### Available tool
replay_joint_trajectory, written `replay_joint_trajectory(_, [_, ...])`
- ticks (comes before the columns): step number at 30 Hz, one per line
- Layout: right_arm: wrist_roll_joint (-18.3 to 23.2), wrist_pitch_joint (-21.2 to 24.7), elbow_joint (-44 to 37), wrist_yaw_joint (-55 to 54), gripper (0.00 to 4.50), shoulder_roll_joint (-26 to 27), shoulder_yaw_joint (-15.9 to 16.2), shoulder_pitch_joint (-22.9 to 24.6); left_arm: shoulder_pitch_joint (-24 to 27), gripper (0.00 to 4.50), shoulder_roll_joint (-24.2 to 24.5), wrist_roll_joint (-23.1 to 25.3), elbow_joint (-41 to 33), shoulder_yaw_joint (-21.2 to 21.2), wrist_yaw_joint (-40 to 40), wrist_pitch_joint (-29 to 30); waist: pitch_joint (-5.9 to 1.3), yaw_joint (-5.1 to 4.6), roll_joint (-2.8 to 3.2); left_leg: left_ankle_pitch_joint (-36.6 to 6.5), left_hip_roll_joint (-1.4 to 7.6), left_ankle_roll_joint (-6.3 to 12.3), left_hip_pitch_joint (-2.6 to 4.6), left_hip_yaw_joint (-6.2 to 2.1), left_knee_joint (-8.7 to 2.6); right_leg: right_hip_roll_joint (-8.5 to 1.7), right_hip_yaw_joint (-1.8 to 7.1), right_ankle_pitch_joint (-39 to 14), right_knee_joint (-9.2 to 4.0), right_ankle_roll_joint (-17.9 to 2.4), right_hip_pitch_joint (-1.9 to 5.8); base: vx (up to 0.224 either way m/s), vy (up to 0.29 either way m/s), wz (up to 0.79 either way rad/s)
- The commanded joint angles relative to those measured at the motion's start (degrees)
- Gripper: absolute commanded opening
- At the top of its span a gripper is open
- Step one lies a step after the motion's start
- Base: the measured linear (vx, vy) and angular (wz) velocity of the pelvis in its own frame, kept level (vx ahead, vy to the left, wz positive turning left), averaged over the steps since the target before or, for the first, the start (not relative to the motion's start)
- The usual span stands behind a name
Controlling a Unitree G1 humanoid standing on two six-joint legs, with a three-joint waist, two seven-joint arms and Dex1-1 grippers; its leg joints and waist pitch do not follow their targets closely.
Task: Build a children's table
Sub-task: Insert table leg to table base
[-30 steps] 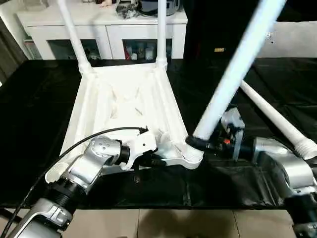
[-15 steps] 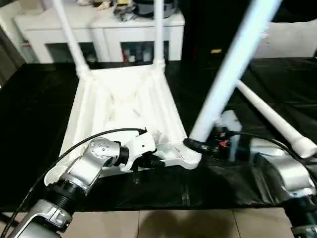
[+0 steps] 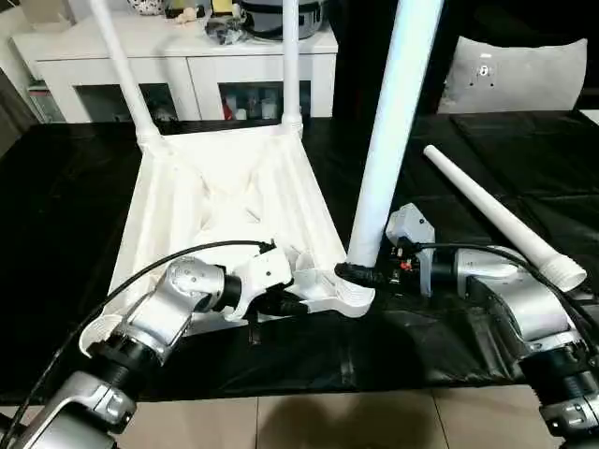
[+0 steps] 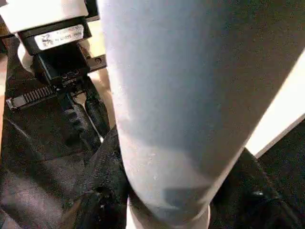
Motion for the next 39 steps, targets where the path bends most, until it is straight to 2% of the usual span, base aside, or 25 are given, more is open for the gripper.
replay_joint_trajectory(1, [-4.5,2.7,5.5,-2.9,1.87,0.0,2.6,3.4,-1.3,0.00,1.2,0.7,0.0,1.8,0.3,0.3,-1.67,0.13,-0.27,-24.2,0.96,2.22,-0.40,-0.66,-5.05,-3.13,1.44,-36.2,-6.18,-4.2,1.49,0.000,0.000,0.00])
replay_joint_trajectory(9, [-7.2,6.7,9.7,-23.5,1.87,7.8,-3.0,2.3,1.8,0.00,-3.2,-1.9,-5.8,6.0,9.5,12.0,-1.21,-2.44,0.66,-30.9,0.76,0.65,-0.16,-1.75,-5.34,-3.21,-0.40,-40.6,-7.31,-1.7,1.35,0.000,0.000,0.00])
replay_joint_trajectory(12, [-8.2,7.6,13.5,-31.1,1.87,11.4,-4.4,0.3,2.8,0.00,-7.1,-1.1,-8.5,6.9,16.0,16.7,-1.15,-3.75,0.73,-33.1,0.99,0.76,-0.73,-2.26,-5.66,-3.38,-2.06,-38.2,-7.71,-1.5,2.31,0.000,0.000,0.00])
replay_joint_trajectory(15, [-9.0,8.5,18.9,-38.6,1.87,15.0,-5.7,-3.0,2.8,0.00,-12.3,0.1,-10.8,7.4,22.9,20.2,-0.41,-5.48,1.16,-39.5,1.20,0.73,0.71,-2.81,-5.83,-3.34,-4.73,-38.1,-9.09,-0.2,2.30,0.000,0.000,0.00])
replay_joint_trajectory(16, [-8.8,8.7,22.2,-42.5,1.87,17.3,-6.7,-5.2,2.4,0.00,-15.7,0.6,-12.4,7.1,26.4,21.6,-0.08,-6.36,1.73,-43.1,2.02,0.63,0.33,-3.47,-6.90,-3.21,-5.40,-34.5,-8.15,-0.6,3.40,0.000,0.000,0.00])
replay_joint_trajectory(17, [-8.8,8.8,22.5,-42.7,1.87,17.5,-6.7,-5.4,2.4,0.00,-16.0,0.7,-12.5,7.1,26.6,21.6,0.38,-6.08,2.09,-48.8,3.76,0.33,-1.45,-4.20,-9.27,-2.89,-4.73,-29.6,-4.20,-1.1,5.48,0.000,0.000,0.00])
replay_joint_trajectory(18, [-8.8,8.8,22.5,-42.7,1.87,17.5,-6.7,-5.4,2.4,0.00,-16.0,0.7,-12.5,7.1,26.6,21.6,0.38,-6.08,2.09,-48.8,3.76,0.33,-1.45,-4.20,-9.27,-2.89,-4.73,-29.6,-4.20,-1.1,5.48,0.000,0.000,0.00])
replay_joint_trajectory(19, [-8.6,8.4,25.4,-44.7,1.87,18.9,-7.0,-7.4,1.9,0.00,-17.6,1.9,-13.4,5.4,27.7,21.4,0.29,-4.67,0.82,-51.5,5.17,0.92,-1.51,-3.40,-11.55,-3.14,-0.36,-18.3,1.73,-3.2,5.64,0.000,0.000,0.00])
replay_joint_trajectory(20, [-8.6,8.3,26.2,-45.2,1.87,19.3,-7.0,-8.0,1.8,0.00,-17.7,2.6,-13.7,4.7,27.9,21.4,0.61,-4.48,0.09,-49.6,3.07,0.28,0.23,-2.55,-9.78,-3.07,-0.52,-28.6,-2.63,-2.7,3.14,0.067,-0.070,0.17])
replay_joint_trajectory(21, [-8.8,8.2,26.7,-45.5,1.87,19.5,-7.1,-8.3,1.8,0.00,-17.6,3.2,-13.8,4.1,28.1,21.5,0.97,-4.75,-1.29,-33.8,-3.04,0.57,6.91,-0.13,1.05,-4.80,-4.03,-57.8,-12.84,2.9,-4.88,0.070,-0.054,-0.13])
replay_joint_trajectory(22, [-8.8,8.2,27.4,-45.8,1.87,19.9,-7.2,-8.9,1.8,0.00,-17.2,3.8,-13.7,3.8,28.4,21.4,0.64,-6.27,-1.42,-24.9,-3.07,1.84,3.39,-0.80,2.36,-6.59,-6.41,-62.4,-12.79,5.3,-1.12,0.070,-0.054,-0.13])
replay_joint_trajectory(23, [-8.9,7.9,28.2,-46.2,1.87,20.2,-7.3,-9.4,1.9,0.00,-17.1,4.2,-13.7,3.7,28.9,21.7,0.21,-6.82,0.77,-28.9,0.00,0.89,-1.10,-3.14,-2.37,-5.83,-8.81,-50.7,-9.77,6.9,4.66,0.096,0.043,-0.52])
replay_joint_trajectory(24, [-8.9,7.9,28.2,-46.2,1.87,20.2,-7.3,-9.4,1.9,0.00,-17.1,4.2,-13.7,3.7,28.9,21.7,0.21,-6.82,0.77,-28.9,0.00,0.89,-1.10,-3.14,-2.37,-5.83,-8.81,-50.7,-9.77,6.9,4.66,0.100,0.026,-0.37])
replay_joint_trajectory(25, [-9.1,7.0,29.5,-46.7,1.87,20.5,-7.2,-10.1,2.0,0.00,-16.3,4.6,-13.7,4.1,29.4,21.9,-0.05,-4.96,2.38,-43.4,4.91,1.04,-4.04,-7.06,-8.45,-5.06,-2.06,-15.7,2.79,-0.1,8.20,0.100,0.026,-0.37])
replay_joint_trajectory(26, [-9.2,6.4,29.9,-46.7,1.87,20.6,-7.1,-10.3,2.0,0.00,-16.0,4.7,-13.7,4.3,29.7,22.0,0.10,-4.32,2.32,-44.7,4.61,1.00,-1.28,-6.55,-8.61,-4.79,-1.49,-12.3,1.25,-2.3,5.39,0.055,-0.077,0.12])
replay_joint_trajectory(27, [-9.2,5.9,30.2,-46.5,1.87,20.5,-7.0,-10.5,2.0,0.00,-15.9,4.7,-13.6,4.4,29.7,21.9,0.17,-4.03,-0.29,-35.7,-0.43,-0.18,1.63,-3.74,-4.38,-5.42,-2.27,-32.9,-6.42,-1.5,1.32,0.064,-0.076,0.30])
replay_joint_trajectory(28, [-9.4,5.2,31.1,-46.6,1.87,20.7,-7.1,-10.9,2.1,0.00,-16.0,4.9,-13.8,4.6,30.1,22.3,1.18,-3.79,-0.57,-31.0,-2.27,-0.10,3.61,-2.26,-1.47,-5.24,-3.96,-47.9,-9.88,1.0,-1.52,0.064,-0.076,0.30])
replay_joint_trajectory(29, [-8.8,4.6,32.2,-46.6,2.22,21.2,-8.1,-11.2,2.2,0.00,-16.2,5.3,-14.0,4.7,30.4,22.4,0.40,-5.13,-0.29,-24.2,-1.79,1.15,-0.25,-3.12,-1.09,-6.77,-5.76,-55.3,-9.23,4.4,2.29,0.107,-0.014,-0.15])
replay_joint_trajectory(30, [-8.6,4.2,32.6,-46.7,2.43,21.3,-8.4,-11.3,2.2,0.00,-16.3,5.4,-14.1,4.7,30.4,22.5,0.02,-5.60,0.40,-24.9,-0.91,0.58,-1.99,-4.02,-2.32,-6.54,-6.05,-51.6,-8.22,5.1,4.13,0.115,0.044,-0.31])
replay_joint_trajectory(31, [-8.4,3.9,32.8,-46.5,2.57,21.2,-8.6,-11.4,2.2,0.00,-16.2,5.4,-14.1,4.7,30.2,22.3,-0.76,-5.56,1.06,-25.7,0.44,-0.02,-2.68,-5.21,-3.65,-6.41,-5.22,-41.2,-6.87,3.5,5.14,0.115,0.044,-0.31])
replay_joint_trajectory(32, [-8.4,3.5,33.1,-46.4,2.64,21.2,-8.6,-11.5,2.2,0.00,-16.2,5.4,-14.1,4.7,30.1,22.2,-0.92,-5.41,1.02,-24.9,0.66,0.11,-2.42,-5.31,-3.90,-6.31,-4.76,-36.7,-6.62,1.8,4.70,0.000,0.000,0.00])
replay_joint_trajectory(33, [-8.3,3.3,33.3,-46.3,2.75,21.1,-8.6,-11.6,2.3,0.00,-16.2,5.4,-14.1,4.7,30.0,22.1,-1.28,-4.44,1.37,-21.1,0.51,0.28,-0.83,-4.47,-3.80,-6.02,-3.93,-29.5,-6.94,-2.7,3.06,0.037,-0.014,0.31])
replay_joint_trajectory(34, [-8.2,2.6,33.6,-46.0,2.87,21.0,-8.8,-11.7,2.2,0.00,-16.0,5.4,-13.9,4.8,29.9,21.9,-1.10,-4.08,1.16,-18.1,0.65,0.90,-1.06,-3.87,-3.95,-5.53,-3.44,-25.2,-6.31,-6.3,2.83,0.037,-0.014,0.31])
replay_joint_trajectory(36, [-8.2,1.3,33.4,-45.3,2.97,20.8,-8.9,-11.5,2.0,0.00,-15.5,5.4,-13.2,5.1,29.8,21.4,-0.97,-4.14,0.60,-17.9,0.80,1.64,-2.24,-3.41,-4.35,-5.06,-3.20,-26.6,-5.57,-7.0,3.52,0.026,0.012,0.02])
replay_joint_trajectory(39, [-8.1,-0.3,31.2,-43.0,3.21,19.9,-8.4,-10.6,1.3,0.00,-14.1,5.7,-11.3,5.7,29.6,20.2,-1.48,-3.77,1.15,-15.1,1.22,2.29,-2.23,-3.15,-4.39,-5.15,-2.09,-22.0,-4.87,-8.9,3.55,0.058,0.016,0.03])
